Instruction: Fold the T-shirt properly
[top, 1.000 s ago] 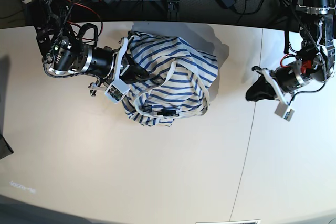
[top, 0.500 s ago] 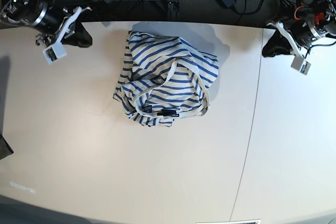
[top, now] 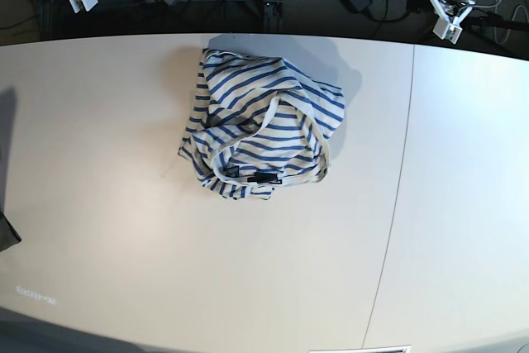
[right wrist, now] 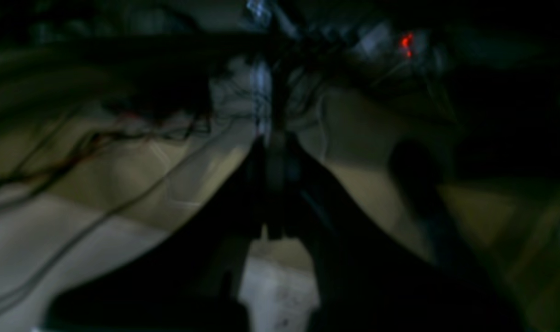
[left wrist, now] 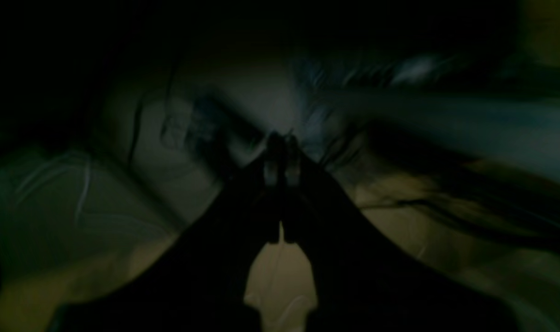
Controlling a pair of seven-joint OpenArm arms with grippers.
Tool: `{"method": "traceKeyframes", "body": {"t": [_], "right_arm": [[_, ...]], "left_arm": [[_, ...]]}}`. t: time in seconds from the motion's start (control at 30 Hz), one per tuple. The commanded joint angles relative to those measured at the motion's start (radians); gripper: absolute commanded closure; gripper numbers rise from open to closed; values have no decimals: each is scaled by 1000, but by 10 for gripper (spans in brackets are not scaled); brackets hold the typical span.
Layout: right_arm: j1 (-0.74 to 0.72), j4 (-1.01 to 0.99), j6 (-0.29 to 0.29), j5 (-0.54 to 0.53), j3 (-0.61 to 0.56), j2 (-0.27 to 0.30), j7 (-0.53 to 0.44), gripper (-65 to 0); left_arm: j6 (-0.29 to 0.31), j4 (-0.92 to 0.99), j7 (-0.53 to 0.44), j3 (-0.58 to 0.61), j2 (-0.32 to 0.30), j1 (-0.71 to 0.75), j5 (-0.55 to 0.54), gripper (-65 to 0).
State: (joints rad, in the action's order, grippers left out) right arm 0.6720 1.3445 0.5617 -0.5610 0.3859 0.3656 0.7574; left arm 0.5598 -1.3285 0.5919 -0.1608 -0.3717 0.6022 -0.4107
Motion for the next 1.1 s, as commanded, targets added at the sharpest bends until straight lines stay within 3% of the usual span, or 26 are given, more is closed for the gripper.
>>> {"method": "traceKeyframes", "body": {"t": [0.0, 0.07, 0.17, 0.3, 0.4, 0.6, 0.73, 1.07], "right_arm": [[-39, -70, -6, 6, 7, 15, -13, 0], [-137, -262, -45, 27, 6, 10, -18, 0], [-294, -538, -99, 87, 6, -2, -34, 0], [-475, -802, -157, 148, 6, -33, -40, 0], [-556, -871, -186, 208, 6, -72, -40, 0], [-626, -854, -200, 247, 6, -144, 39, 0], [-632, -853, -200, 247, 6, -176, 72, 0], [-632, -851, -199, 218, 6, -189, 26, 0]], "left_arm": [[-64, 61, -18, 33, -11, -35, 18, 0], [-163, 235, -57, 133, -9, -134, 66, 0], [-253, 518, -95, 279, 17, -312, 98, 0], [-264, 871, -142, 364, 105, -538, 98, 0], [-263, 1027, -149, 366, 160, -655, 102, 0], [-260, 1046, -142, 366, 187, -716, 117, 0], [-222, 1046, -139, 366, 192, -705, 102, 0], [-223, 1046, -169, 366, 194, -634, 71, 0]]}}
